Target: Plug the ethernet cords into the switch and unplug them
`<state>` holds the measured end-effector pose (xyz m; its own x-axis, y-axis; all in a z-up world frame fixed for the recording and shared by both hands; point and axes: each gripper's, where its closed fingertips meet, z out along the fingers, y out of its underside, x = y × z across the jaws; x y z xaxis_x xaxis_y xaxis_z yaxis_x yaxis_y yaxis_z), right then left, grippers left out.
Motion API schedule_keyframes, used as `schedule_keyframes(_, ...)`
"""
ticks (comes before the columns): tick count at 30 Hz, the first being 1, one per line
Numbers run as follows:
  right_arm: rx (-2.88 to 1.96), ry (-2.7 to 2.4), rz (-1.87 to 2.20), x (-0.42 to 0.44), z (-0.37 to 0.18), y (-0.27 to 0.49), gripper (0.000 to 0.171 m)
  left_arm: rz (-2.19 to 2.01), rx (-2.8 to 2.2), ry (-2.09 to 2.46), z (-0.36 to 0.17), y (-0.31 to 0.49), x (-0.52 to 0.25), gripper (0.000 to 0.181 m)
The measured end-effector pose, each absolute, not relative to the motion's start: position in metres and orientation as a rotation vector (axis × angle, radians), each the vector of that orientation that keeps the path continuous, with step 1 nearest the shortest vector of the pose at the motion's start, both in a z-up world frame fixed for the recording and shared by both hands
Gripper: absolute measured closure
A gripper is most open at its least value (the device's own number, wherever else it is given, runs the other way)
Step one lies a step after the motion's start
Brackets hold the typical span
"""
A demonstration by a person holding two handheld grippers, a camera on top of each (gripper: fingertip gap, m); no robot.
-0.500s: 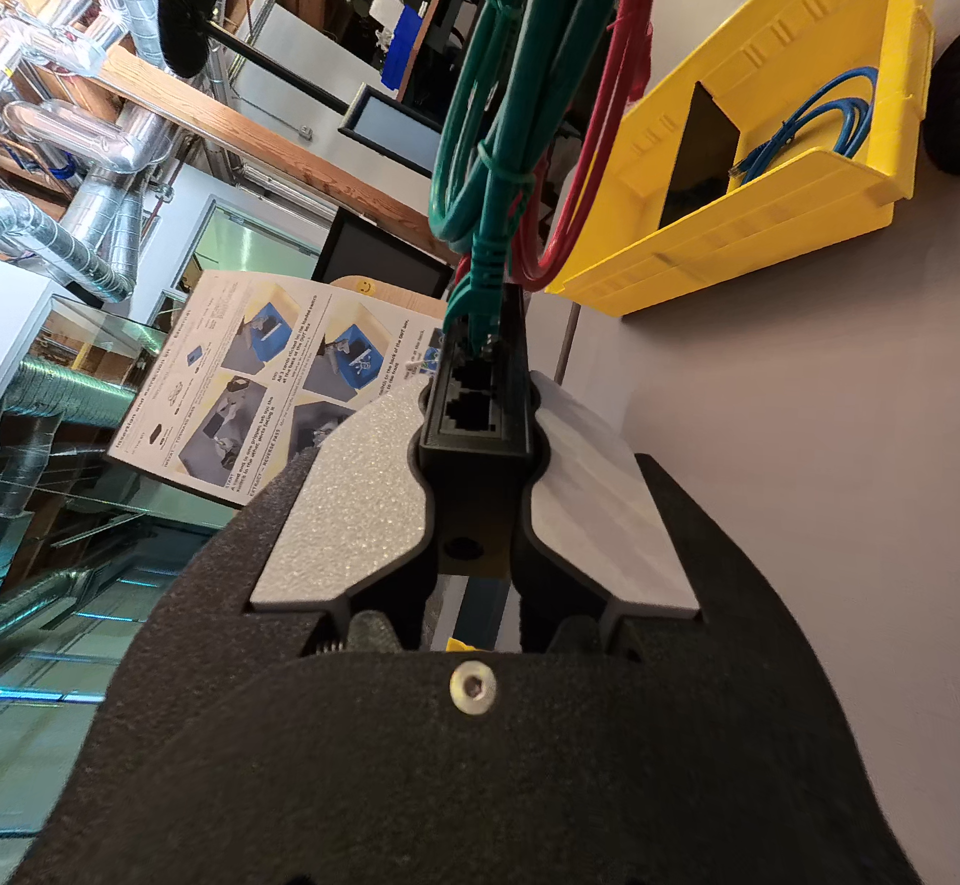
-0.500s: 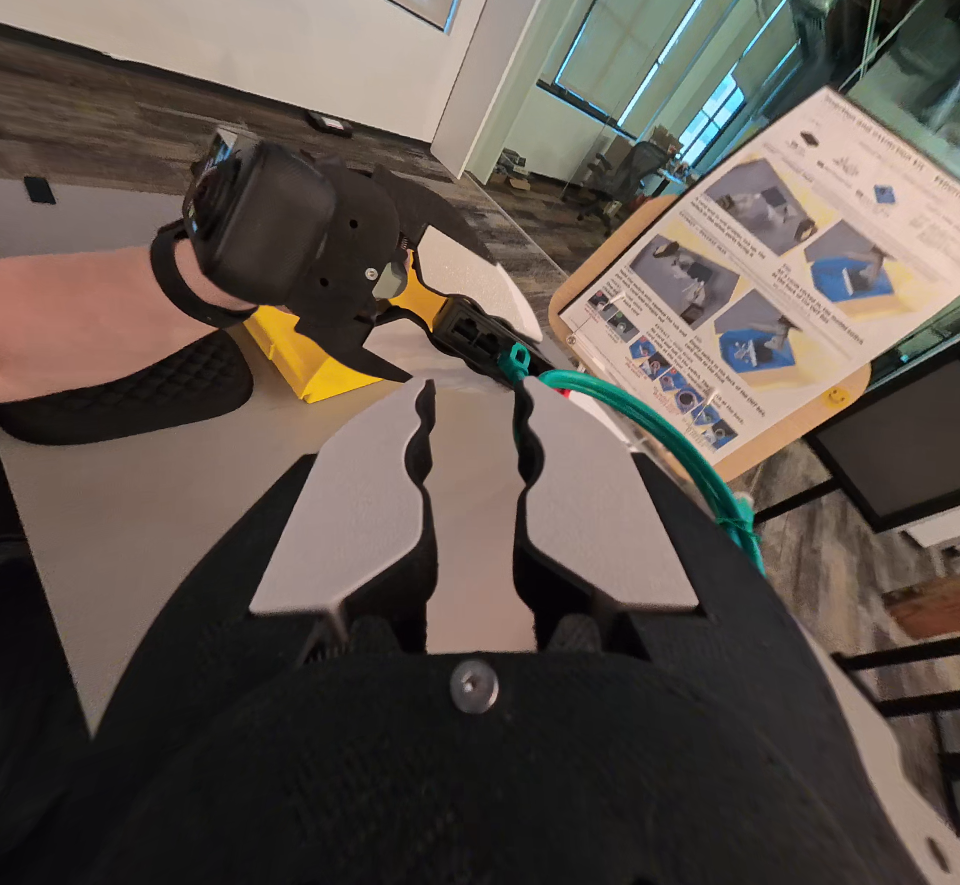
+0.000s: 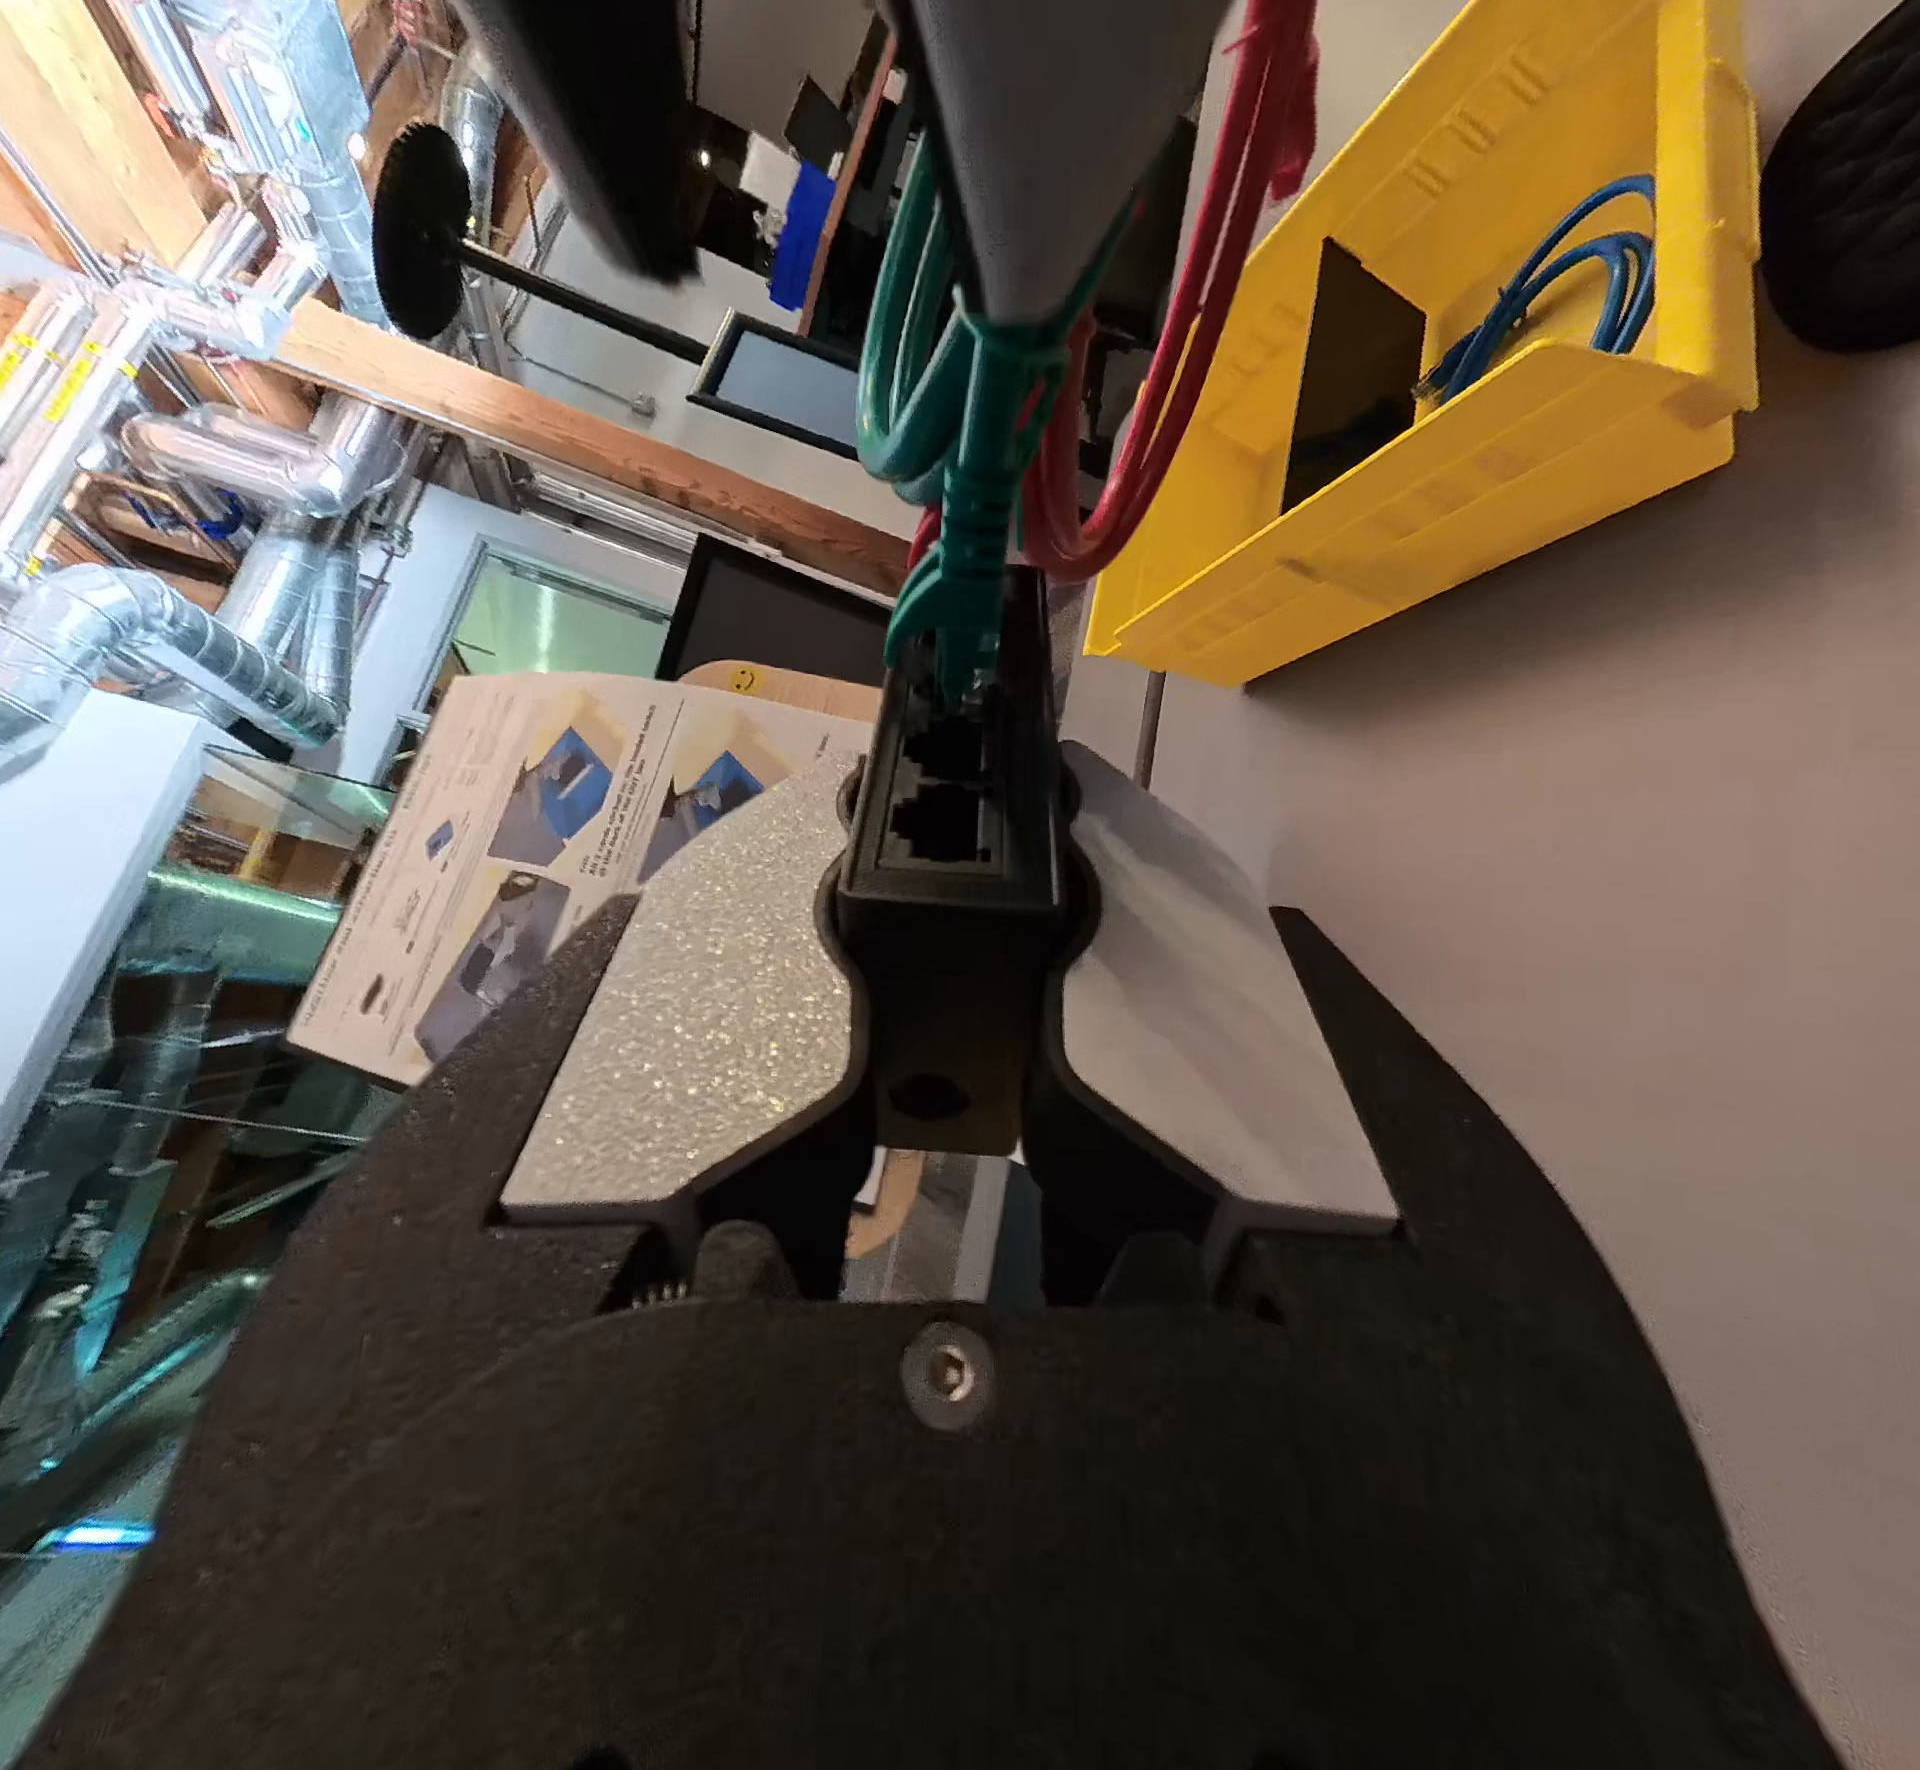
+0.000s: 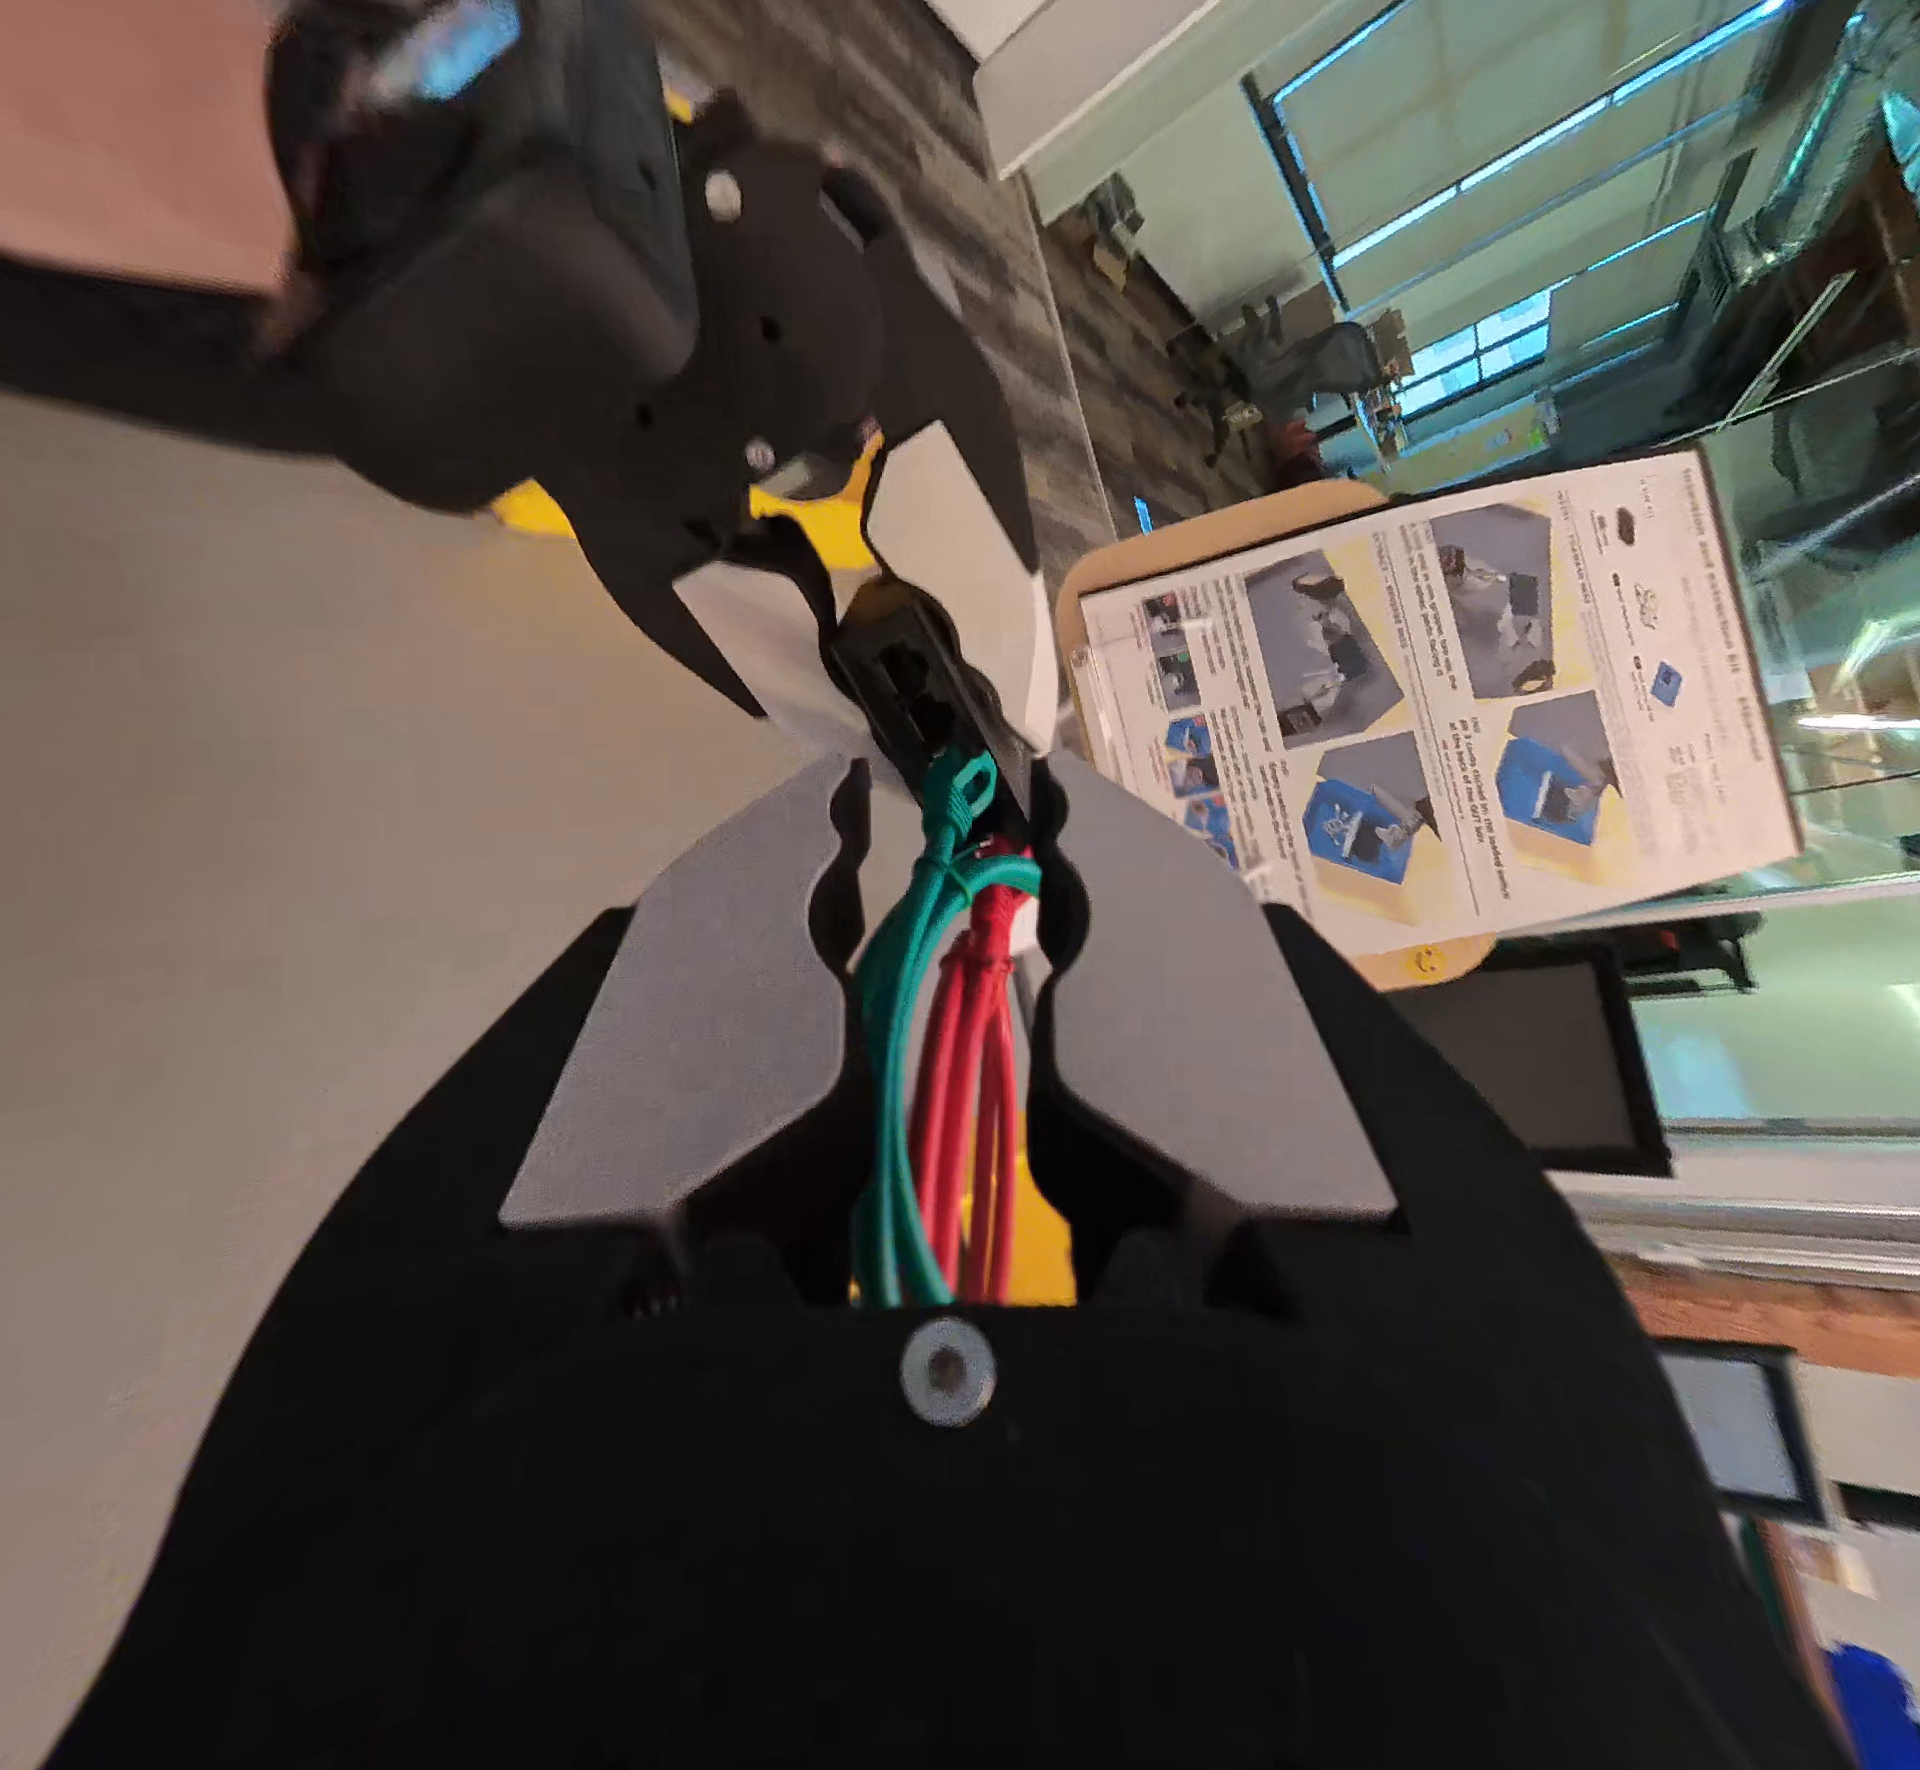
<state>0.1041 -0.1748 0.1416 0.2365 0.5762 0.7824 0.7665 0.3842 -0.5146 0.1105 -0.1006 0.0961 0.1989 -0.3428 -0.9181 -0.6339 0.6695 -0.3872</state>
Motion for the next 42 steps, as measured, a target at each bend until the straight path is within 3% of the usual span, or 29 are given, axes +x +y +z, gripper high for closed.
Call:
schedule_keyframes(10, -1.274, -1.614, -0.485, 0.116, 0.097, -0.148, 0.138, 0.437, -0.832, 1.400, 0.092, -0.099, 0.116, 0.151)
schedule_keyframes(24, -1.205, -1.395, -0.356, 0.158, 0.143, -0.180, 0.133, 0.537, -0.792, 1.345, 0.102, -0.093, 0.109, 0.151)
schedule_keyframes(31, -1.242, -1.462, -0.305, 0.129, 0.117, -0.177, 0.125, 0.545, -0.796, 1.360, 0.098, -0.097, 0.114, 0.151)
schedule_keyframes(42, -1.237, -1.544, -0.605, 0.117, 0.098, -0.139, 0.140, 0.525, -0.838, 1.390, 0.093, -0.101, 0.116, 0.151)
